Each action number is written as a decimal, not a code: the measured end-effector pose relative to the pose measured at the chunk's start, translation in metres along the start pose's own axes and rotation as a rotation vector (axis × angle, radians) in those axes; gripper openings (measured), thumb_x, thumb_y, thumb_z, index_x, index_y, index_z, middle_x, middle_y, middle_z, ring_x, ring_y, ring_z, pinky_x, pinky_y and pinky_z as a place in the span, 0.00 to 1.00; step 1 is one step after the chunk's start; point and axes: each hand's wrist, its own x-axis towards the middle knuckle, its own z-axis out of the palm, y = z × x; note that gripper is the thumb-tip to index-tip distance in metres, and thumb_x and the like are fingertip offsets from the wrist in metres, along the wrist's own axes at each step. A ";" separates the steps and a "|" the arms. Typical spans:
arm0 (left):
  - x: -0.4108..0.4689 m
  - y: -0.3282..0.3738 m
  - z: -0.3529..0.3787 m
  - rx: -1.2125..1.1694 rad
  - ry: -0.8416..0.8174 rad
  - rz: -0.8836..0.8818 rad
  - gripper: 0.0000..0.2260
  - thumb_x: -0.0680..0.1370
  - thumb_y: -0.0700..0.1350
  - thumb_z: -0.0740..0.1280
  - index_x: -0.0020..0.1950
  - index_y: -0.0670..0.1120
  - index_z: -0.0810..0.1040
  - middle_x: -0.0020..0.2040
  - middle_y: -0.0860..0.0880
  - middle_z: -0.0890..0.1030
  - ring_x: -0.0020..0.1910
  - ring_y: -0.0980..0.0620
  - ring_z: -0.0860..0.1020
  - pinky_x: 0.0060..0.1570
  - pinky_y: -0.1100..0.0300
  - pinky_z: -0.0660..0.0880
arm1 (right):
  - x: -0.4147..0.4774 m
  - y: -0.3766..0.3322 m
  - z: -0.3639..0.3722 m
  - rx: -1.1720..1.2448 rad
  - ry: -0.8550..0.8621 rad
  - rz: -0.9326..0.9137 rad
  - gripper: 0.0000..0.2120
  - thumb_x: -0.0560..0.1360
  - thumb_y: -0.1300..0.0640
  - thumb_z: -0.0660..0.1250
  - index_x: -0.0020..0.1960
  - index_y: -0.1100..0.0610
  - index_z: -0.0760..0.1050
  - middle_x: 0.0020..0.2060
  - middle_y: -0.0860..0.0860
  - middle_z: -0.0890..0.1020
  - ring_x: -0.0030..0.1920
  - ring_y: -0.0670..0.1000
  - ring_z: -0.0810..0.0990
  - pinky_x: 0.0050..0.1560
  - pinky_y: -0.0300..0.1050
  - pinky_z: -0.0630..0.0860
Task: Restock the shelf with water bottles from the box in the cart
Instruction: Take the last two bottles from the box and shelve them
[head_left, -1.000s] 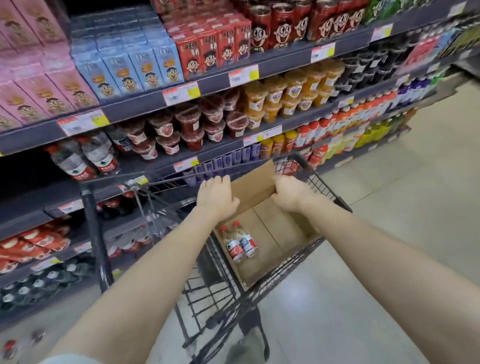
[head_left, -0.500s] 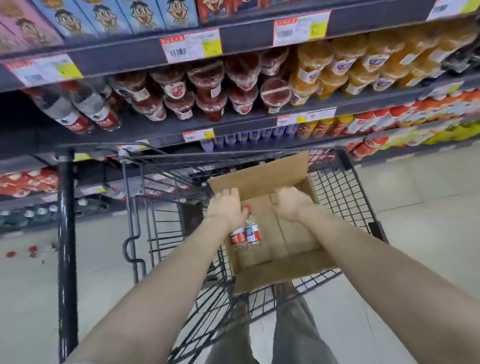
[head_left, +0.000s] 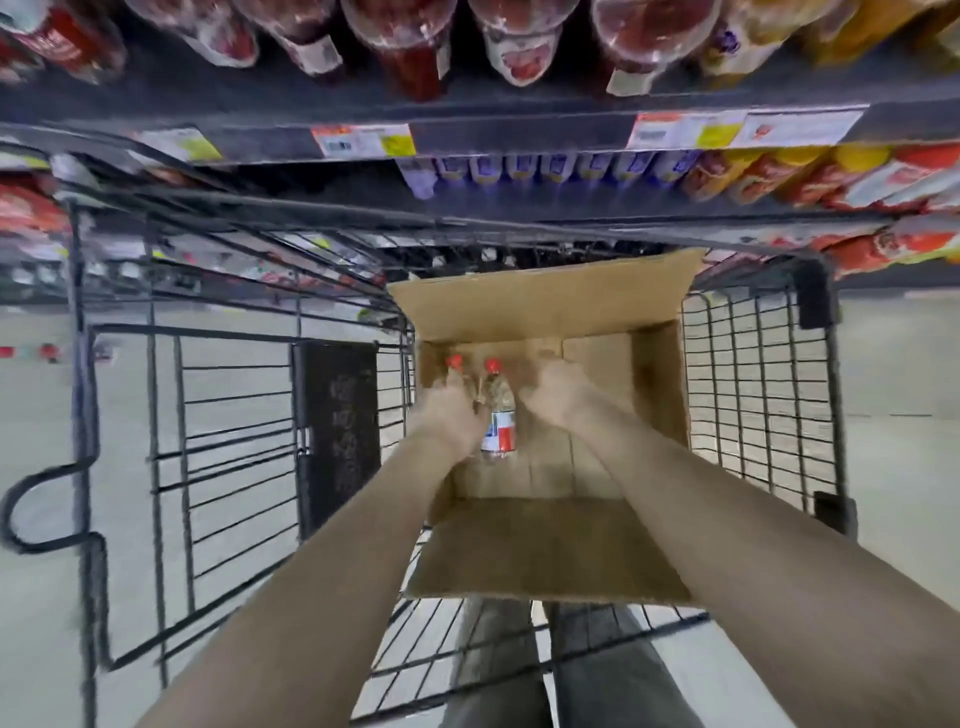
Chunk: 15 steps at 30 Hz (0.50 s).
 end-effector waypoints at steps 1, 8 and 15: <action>0.009 -0.001 0.008 -0.031 -0.016 -0.017 0.24 0.85 0.54 0.63 0.76 0.42 0.66 0.67 0.38 0.78 0.67 0.36 0.78 0.64 0.44 0.75 | 0.009 0.002 0.008 0.016 -0.001 0.004 0.17 0.82 0.54 0.63 0.64 0.64 0.77 0.59 0.61 0.83 0.58 0.60 0.82 0.55 0.46 0.79; 0.064 -0.016 0.057 -0.282 0.031 -0.140 0.24 0.84 0.48 0.67 0.75 0.38 0.67 0.71 0.36 0.75 0.70 0.35 0.76 0.67 0.45 0.74 | 0.073 0.019 0.054 0.054 -0.051 -0.020 0.16 0.80 0.53 0.67 0.64 0.59 0.78 0.56 0.55 0.83 0.55 0.57 0.83 0.45 0.41 0.73; 0.081 -0.021 0.091 -0.279 0.119 -0.096 0.27 0.82 0.42 0.65 0.79 0.37 0.63 0.78 0.38 0.68 0.76 0.37 0.65 0.76 0.50 0.60 | 0.097 0.019 0.100 0.175 -0.116 0.001 0.16 0.76 0.54 0.72 0.61 0.60 0.79 0.53 0.55 0.83 0.56 0.57 0.82 0.47 0.42 0.74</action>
